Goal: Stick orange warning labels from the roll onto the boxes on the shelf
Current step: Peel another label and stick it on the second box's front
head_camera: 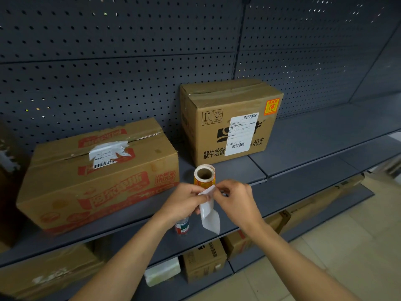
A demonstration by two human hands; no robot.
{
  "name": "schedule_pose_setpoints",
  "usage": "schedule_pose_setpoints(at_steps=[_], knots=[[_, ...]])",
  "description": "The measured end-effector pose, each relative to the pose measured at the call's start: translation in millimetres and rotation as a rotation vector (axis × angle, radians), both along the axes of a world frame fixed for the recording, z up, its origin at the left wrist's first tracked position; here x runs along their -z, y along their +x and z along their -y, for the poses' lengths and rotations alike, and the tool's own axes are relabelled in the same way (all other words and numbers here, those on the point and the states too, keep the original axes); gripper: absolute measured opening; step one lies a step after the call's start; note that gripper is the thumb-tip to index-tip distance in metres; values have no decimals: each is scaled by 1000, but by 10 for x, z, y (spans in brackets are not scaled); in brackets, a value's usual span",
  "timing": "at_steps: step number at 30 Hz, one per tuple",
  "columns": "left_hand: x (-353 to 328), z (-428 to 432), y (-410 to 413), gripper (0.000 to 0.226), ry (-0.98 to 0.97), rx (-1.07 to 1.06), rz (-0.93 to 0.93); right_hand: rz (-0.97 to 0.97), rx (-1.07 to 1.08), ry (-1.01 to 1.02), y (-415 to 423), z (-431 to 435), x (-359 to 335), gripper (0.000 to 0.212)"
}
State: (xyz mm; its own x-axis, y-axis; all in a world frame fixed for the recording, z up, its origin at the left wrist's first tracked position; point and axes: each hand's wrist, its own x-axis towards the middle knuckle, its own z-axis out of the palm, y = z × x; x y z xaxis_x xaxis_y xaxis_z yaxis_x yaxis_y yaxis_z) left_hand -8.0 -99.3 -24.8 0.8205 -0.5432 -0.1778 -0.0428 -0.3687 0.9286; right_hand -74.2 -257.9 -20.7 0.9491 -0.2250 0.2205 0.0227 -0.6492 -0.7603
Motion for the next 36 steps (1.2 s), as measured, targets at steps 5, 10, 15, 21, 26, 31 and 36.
schedule_pose_setpoints(at_steps=[5, 10, 15, 21, 26, 31, 36], knots=[[-7, 13, 35, 20, -2, -7, 76, 16, 158, 169, -21, -25, -4, 10], [-15, 58, 47, 29, -7, 15, 95, 0, 184, 347, -20, -34, 1, 11], [-35, 99, 37, 14, -71, 7, 145, -40, 115, 461, -26, -41, 15, 12], [-18, 70, 29, 13, -85, 23, 98, -60, 123, 552, -35, -55, 30, 11], [12, 60, 29, 18, -70, 16, 117, -89, 127, 583, -28, -73, 8, 11], [15, 16, 55, 20, -15, 7, 123, -155, 134, 571, -15, -81, -5, 16], [17, -19, 81, 21, 8, -35, 88, -207, 202, 611, 7, -78, 14, 17]])
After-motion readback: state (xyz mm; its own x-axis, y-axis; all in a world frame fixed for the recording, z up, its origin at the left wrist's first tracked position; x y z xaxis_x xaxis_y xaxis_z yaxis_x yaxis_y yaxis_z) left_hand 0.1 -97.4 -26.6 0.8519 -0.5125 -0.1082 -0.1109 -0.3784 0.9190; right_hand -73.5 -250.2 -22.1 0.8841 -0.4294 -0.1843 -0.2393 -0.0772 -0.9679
